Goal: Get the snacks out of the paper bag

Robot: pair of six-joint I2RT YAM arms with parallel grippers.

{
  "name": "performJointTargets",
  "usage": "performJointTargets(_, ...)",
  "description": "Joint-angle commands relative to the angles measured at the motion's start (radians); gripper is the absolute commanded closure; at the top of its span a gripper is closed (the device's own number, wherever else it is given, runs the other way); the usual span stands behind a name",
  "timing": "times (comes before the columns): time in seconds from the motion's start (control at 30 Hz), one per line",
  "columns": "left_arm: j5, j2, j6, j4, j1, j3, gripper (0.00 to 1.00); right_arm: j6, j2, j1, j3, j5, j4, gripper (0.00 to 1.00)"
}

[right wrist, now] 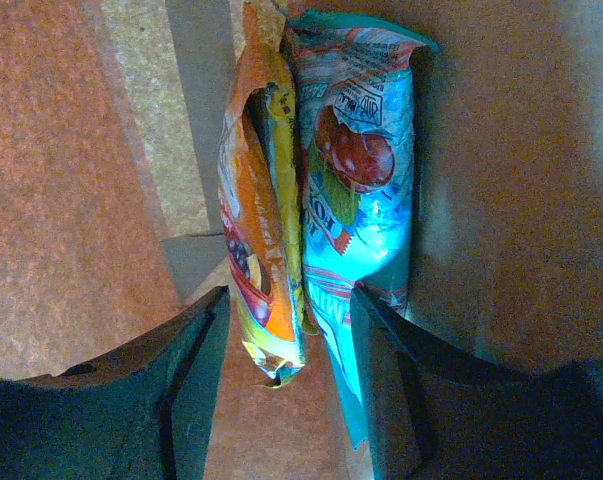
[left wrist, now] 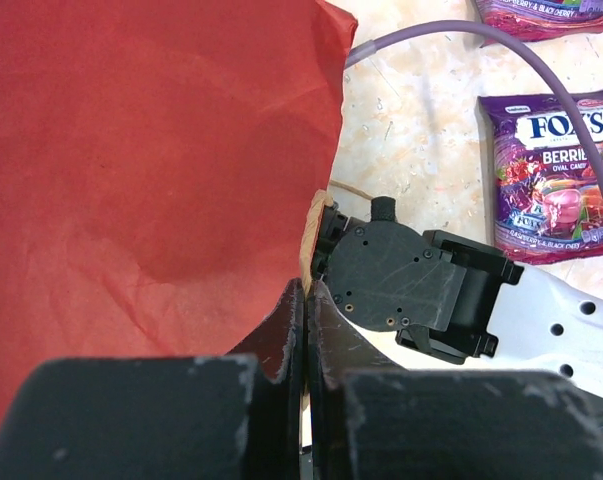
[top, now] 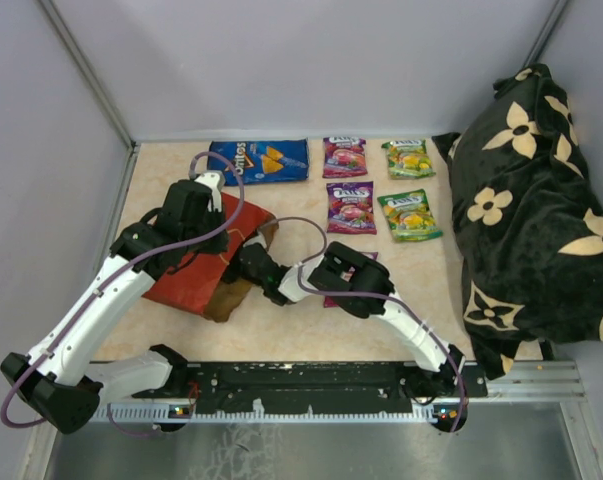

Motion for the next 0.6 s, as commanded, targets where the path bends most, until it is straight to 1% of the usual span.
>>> performJointTargets(0.0, 0.012, -0.017, -0.004, 0.01, 0.002, 0.012, 1.0, -0.028, 0.045, 0.022, 0.075, 0.029, -0.052, 0.49)
performJointTargets(0.13, 0.019, -0.027, -0.007, 0.011, 0.002, 0.01, 1.0, -0.037, 0.104, 0.029, 0.177, 0.037, -0.04, 0.53)
performJointTargets(0.27, 0.018, -0.033, -0.01, 0.005, 0.003, 0.008, 1.0, -0.051, 0.17, 0.035, 0.31, 0.03, -0.041, 0.55)
performJointTargets(0.33, 0.013, -0.037, -0.014, 0.001, 0.003, 0.009, 1.0, -0.07, 0.198, 0.038, 0.371, 0.029, -0.036, 0.57)
performJointTargets(0.37, 0.01, -0.04, -0.018, -0.002, 0.004, 0.011, 1.0, -0.08, 0.218, 0.038, 0.395, 0.031, -0.018, 0.62)
performJointTargets(0.5, -0.002, -0.052, -0.016, -0.01, 0.011, 0.015, 1.0, -0.091, 0.275, 0.037, 0.49, 0.028, 0.052, 0.97)
performJointTargets(0.53, -0.006, -0.054, -0.014, -0.015, 0.012, 0.017, 1.0, -0.092, 0.279, 0.035, 0.507, 0.019, 0.05, 1.0)
performJointTargets(0.57, -0.011, -0.055, -0.013, -0.019, 0.015, 0.018, 1.0, -0.096, 0.274, 0.034, 0.51, 0.012, 0.044, 1.0)
